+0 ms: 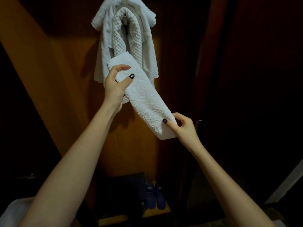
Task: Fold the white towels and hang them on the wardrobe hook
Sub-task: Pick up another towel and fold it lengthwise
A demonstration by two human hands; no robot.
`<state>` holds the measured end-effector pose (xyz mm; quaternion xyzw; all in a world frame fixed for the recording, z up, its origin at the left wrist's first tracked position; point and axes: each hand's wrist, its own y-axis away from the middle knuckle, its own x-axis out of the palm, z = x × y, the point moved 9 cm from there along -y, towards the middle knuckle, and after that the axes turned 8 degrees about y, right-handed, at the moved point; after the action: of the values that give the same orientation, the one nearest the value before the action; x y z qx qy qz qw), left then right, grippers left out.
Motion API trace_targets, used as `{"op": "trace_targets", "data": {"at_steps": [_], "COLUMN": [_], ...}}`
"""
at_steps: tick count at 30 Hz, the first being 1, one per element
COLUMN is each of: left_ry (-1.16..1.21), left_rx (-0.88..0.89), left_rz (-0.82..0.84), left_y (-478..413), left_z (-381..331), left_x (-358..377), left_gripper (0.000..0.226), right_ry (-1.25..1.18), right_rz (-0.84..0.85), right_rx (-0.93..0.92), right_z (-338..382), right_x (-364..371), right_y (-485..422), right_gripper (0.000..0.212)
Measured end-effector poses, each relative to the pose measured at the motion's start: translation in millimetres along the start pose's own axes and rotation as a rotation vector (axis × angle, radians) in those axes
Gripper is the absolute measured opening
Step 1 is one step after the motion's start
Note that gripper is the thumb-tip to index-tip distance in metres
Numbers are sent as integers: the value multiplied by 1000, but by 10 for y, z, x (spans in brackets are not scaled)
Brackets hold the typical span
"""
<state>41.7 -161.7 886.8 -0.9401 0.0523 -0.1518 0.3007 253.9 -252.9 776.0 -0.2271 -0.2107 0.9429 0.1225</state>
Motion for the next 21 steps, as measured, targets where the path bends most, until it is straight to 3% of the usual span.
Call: {"op": "trace_targets", "data": {"at_steps": [3,6,8,12,17,19,21], "left_ry": [7,88,134,291,452,475,493], "left_rx": [25,17,-2,-78,-141,-150,-141], "left_rz": [-27,-45,-41,-3,33,35,11], "left_y": [-20,3,17,12,1,-5,-24], "left_z": [-66,-72,-51,14,50,62,62], "left_x": [-49,0,52,165,298,303,261], "left_gripper": [24,23,24,26,28,28,28], "right_ry": [-38,-213,-302,-212,-355,-351,-305], "right_rz": [-45,-8,69,204,373,388,330], "right_rx": [-51,18,93,105,130,132,126], "right_z": [67,19,-65,-127,-19,5,21], "right_x": [-60,-53,-7,56,86,62,3], "right_y": [22,17,22,42,70,78,55], "right_gripper": [9,3,12,31,24,28,46]}}
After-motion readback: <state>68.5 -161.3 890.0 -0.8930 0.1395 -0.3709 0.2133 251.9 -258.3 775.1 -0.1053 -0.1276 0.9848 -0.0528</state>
